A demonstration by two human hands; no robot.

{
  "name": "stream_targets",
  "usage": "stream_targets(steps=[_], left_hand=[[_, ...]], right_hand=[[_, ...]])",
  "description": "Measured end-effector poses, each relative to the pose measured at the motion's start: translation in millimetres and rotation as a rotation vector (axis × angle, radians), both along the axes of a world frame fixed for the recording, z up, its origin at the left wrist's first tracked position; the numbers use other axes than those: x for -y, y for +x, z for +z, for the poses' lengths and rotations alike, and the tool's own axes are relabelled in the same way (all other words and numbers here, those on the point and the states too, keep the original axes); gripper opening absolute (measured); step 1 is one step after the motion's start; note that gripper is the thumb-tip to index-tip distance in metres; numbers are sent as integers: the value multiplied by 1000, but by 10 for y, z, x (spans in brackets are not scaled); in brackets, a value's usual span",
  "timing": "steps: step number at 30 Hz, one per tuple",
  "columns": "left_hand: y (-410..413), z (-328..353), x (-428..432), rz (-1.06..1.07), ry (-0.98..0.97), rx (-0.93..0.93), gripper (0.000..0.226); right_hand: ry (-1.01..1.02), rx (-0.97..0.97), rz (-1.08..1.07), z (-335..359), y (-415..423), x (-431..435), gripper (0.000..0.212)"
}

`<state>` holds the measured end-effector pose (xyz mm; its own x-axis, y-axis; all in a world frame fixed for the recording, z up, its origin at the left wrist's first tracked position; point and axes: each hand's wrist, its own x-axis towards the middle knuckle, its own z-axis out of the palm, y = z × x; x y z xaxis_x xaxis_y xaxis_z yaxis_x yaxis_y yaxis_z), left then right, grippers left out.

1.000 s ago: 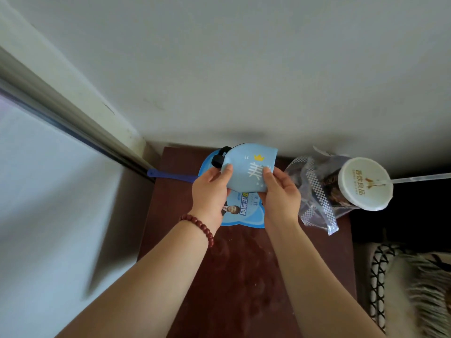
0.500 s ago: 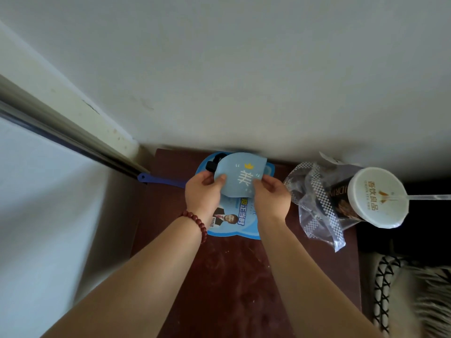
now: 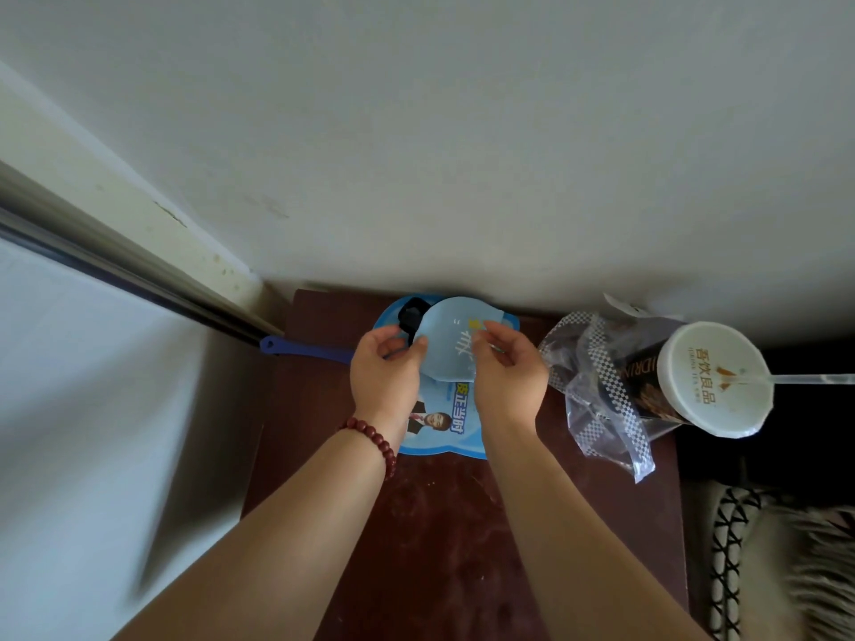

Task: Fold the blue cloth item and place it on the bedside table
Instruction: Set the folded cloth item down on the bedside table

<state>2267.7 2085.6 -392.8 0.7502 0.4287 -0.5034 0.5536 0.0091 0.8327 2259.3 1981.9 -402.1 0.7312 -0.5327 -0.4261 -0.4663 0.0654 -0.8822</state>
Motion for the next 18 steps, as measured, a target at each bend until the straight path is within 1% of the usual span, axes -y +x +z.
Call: stream_targets(steps=[4,7,11,14,16,18], left_hand=[[0,-13,6,-2,-18,-28,24],[-21,18,0,-6,-16,-42,26],[-34,80,5,0,10,39,24],[-9,118,72,-117,-54,80,17],[4,94,141,-243,-68,46,14],[11,28,194,-313,-82,-4,15]], right_hand=[[93,-51,121,-57,64,-64,21],[147,-104,124,-101,102,-56,24],[163,-95,119,-91,101,-42,27],[156,-92,138,-90,92,-31,28],[163,-89,139,-108,94,-20,30],[165,-87,138,-124,101,-10,31]])
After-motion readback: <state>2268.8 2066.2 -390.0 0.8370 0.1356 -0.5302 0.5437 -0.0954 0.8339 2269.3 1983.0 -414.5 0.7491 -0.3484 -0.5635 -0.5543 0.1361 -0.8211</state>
